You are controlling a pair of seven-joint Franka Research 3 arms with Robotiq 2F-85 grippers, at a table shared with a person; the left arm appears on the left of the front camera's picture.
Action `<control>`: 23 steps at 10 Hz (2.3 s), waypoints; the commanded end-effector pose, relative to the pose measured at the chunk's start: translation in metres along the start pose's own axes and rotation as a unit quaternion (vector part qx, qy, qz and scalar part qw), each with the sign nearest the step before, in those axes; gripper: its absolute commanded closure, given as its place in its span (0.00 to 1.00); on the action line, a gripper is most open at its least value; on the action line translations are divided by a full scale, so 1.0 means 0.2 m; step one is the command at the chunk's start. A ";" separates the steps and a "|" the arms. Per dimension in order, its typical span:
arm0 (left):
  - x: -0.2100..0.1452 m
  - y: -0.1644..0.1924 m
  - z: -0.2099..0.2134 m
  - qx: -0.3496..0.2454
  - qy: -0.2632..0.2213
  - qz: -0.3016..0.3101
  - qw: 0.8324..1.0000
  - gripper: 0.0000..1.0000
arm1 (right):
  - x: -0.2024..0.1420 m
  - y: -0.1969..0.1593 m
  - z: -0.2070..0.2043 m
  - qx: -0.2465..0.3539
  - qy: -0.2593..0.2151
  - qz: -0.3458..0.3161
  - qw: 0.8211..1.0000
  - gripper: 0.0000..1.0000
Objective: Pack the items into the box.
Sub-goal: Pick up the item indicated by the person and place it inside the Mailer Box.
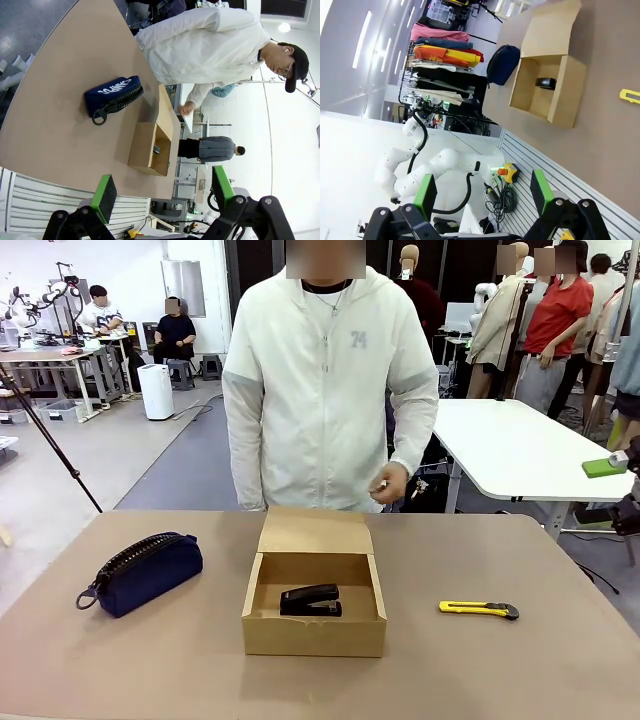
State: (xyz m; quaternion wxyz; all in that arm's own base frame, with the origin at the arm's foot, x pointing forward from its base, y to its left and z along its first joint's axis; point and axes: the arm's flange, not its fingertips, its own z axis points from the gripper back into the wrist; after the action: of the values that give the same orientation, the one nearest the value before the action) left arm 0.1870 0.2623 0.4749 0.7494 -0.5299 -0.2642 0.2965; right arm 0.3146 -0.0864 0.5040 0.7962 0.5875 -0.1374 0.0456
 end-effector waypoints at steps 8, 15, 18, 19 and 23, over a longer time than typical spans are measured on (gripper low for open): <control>0.00 0.00 0.00 -0.010 -0.002 -0.008 1.000 0.00 | 0.00 0.01 0.01 -0.001 0.005 -0.009 1.000 0.00; 0.00 0.00 0.00 -0.010 -0.002 -0.008 1.000 0.00 | 0.34 -0.03 -0.40 -0.364 0.118 -0.127 0.915 0.00; 0.00 0.00 0.00 -0.010 -0.002 -0.008 1.000 0.00 | 0.38 -0.17 -0.78 -0.584 0.122 -0.120 0.794 0.00; 0.00 0.00 0.00 -0.010 -0.002 -0.008 1.000 0.00 | 0.37 -0.22 -0.86 -0.613 0.096 -0.098 0.778 0.00; 0.00 0.00 0.00 -0.010 -0.002 -0.008 1.000 0.00 | 0.31 -0.32 -0.94 -0.585 0.103 -0.053 0.803 0.00</control>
State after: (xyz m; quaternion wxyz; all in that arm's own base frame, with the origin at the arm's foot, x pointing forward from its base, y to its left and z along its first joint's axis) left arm 0.1870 0.2622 0.4750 0.7494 -0.5299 -0.2641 0.2963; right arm 0.4160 0.0657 0.4052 0.9999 0.0124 -0.0066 -0.0029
